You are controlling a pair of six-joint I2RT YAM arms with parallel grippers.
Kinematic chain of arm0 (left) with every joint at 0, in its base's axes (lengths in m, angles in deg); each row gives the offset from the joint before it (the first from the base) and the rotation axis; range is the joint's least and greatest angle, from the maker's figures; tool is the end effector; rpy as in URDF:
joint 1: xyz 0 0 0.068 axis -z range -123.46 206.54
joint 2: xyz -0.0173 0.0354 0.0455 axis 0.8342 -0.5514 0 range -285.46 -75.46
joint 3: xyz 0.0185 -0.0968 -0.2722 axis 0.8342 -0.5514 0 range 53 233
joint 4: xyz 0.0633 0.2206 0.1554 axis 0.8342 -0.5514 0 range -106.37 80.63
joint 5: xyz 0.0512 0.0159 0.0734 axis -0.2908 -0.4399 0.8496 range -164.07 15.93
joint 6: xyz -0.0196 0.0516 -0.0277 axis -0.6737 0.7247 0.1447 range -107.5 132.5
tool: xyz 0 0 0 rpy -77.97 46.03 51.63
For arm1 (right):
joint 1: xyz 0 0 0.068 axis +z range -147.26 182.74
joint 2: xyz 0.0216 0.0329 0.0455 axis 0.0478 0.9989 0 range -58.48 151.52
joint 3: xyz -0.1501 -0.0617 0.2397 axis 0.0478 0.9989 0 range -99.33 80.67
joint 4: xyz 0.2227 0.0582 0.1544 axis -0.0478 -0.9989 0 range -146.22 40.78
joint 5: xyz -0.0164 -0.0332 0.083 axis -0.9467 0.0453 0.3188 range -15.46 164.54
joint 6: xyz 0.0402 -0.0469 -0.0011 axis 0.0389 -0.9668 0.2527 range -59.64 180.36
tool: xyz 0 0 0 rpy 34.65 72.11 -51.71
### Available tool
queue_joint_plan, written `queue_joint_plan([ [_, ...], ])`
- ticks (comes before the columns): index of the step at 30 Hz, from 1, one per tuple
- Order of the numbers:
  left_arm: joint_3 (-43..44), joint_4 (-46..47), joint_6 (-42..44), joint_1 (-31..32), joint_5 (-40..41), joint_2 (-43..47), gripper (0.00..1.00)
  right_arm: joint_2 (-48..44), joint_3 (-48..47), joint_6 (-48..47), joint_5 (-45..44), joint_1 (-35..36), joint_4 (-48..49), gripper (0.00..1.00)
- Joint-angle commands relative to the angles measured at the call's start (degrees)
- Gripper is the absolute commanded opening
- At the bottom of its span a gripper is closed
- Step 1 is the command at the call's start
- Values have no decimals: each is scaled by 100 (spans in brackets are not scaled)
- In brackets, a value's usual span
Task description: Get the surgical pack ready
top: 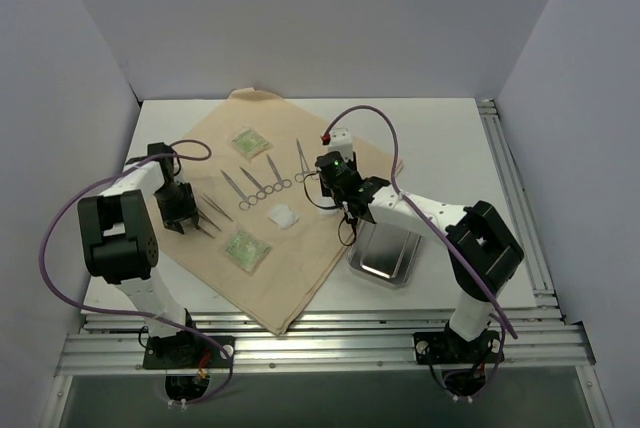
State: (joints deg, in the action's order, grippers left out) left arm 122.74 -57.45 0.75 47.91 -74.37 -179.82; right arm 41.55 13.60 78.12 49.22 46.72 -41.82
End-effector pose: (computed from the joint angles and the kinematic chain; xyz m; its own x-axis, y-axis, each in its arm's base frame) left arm 0.3504 0.0529 0.1670 -0.9297 -0.3471 -0.1234 -0.3460 0.9377 -0.0309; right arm 0.3204 0.2814 0.2482 -0.4025 -0.0052 -0.9154 -0.2387 0.9660 0.0994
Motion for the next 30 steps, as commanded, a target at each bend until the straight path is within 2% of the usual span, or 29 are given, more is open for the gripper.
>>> queue_joint_plan([
  [1, 312, -193, -337, -43, 144, -94, 50, 52, 10, 52, -271, 75, -168, 37],
  [6, 278, -211, -416, -43, 153, -111, 50, 166, 18, 44, -342, 93, -221, 36],
  [8, 312, -237, -433, -52, 144, -207, 47, 201, 1, 43, -351, 93, -230, 36],
  [14, 409, -264, -486, -87, 135, -401, 25, 271, -78, 26, -377, 110, -265, 35],
  [23, 339, -194, -478, -131, 214, -270, 10, 324, -140, 26, -439, 172, -353, 35],
  [30, 374, -220, -416, -192, 74, -42, 10, 289, -166, 8, -561, 233, -502, 35],
])
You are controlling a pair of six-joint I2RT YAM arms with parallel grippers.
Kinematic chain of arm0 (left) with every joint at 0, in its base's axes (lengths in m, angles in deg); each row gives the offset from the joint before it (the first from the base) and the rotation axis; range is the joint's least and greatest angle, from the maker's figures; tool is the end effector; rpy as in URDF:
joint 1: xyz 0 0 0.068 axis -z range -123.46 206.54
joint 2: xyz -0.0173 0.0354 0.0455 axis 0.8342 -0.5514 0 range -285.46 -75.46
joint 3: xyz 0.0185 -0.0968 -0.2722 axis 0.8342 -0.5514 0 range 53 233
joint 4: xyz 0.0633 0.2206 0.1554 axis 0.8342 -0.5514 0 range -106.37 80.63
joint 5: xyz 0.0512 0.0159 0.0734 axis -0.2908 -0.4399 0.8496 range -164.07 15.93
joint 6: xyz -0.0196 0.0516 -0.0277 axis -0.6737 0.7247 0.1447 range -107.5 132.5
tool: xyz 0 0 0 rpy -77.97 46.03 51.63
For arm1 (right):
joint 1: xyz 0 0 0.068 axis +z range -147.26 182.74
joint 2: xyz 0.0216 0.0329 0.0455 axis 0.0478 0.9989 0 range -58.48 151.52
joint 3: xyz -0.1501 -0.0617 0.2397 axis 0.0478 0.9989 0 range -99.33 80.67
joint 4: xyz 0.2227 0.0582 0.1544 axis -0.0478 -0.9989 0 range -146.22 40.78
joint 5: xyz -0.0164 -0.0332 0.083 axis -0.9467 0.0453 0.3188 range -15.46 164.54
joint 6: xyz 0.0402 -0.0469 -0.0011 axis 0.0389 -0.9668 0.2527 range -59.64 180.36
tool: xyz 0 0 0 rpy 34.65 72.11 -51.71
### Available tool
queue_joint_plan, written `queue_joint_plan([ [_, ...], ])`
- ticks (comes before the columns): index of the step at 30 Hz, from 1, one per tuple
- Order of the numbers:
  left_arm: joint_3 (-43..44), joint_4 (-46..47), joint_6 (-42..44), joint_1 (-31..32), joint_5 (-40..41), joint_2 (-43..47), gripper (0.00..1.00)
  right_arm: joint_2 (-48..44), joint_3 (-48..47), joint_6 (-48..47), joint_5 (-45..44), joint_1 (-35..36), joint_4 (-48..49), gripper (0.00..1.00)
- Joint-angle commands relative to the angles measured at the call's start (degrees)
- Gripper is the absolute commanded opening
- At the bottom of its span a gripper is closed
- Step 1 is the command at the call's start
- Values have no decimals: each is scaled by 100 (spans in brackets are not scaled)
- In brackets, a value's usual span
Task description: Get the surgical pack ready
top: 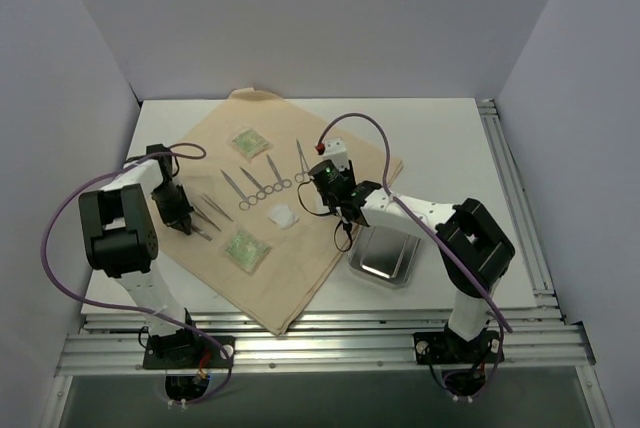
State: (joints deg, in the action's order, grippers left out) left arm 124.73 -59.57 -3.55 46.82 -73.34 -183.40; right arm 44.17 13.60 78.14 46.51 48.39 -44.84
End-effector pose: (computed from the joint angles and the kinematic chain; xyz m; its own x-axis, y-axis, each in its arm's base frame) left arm 0.3554 0.0615 0.1545 -0.8985 -0.4344 -0.0637 -0.4350 0.9004 -0.0050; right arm 0.3147 0.2906 0.2247 -0.4518 -0.0766 -0.8888 -0.2229 0.9744 0.0293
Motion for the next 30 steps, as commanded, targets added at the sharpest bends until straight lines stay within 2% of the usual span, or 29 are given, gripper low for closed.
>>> queue_joint_plan([
  [1, 175, -25, 32, -74, -21, 457, 10, 36, -175, 6, -291, 76, -210, 35],
  [6, 193, -183, 146, -83, 59, 818, 12, 71, -201, 6, -317, 137, -227, 35],
  [8, 184, -201, 199, -66, -29, 932, 22, 88, -201, -3, -334, 172, -227, 34],
  [11, 184, -131, 208, 109, -3, 924, 31, 141, -228, -20, -335, 199, -227, 34],
  [19, 316, -140, 120, 154, 217, 248, 32, 124, -272, -82, -457, 216, -341, 34],
  [30, 246, 221, 32, 277, 234, 326, 32, 124, -167, -73, -475, 243, -368, 33],
])
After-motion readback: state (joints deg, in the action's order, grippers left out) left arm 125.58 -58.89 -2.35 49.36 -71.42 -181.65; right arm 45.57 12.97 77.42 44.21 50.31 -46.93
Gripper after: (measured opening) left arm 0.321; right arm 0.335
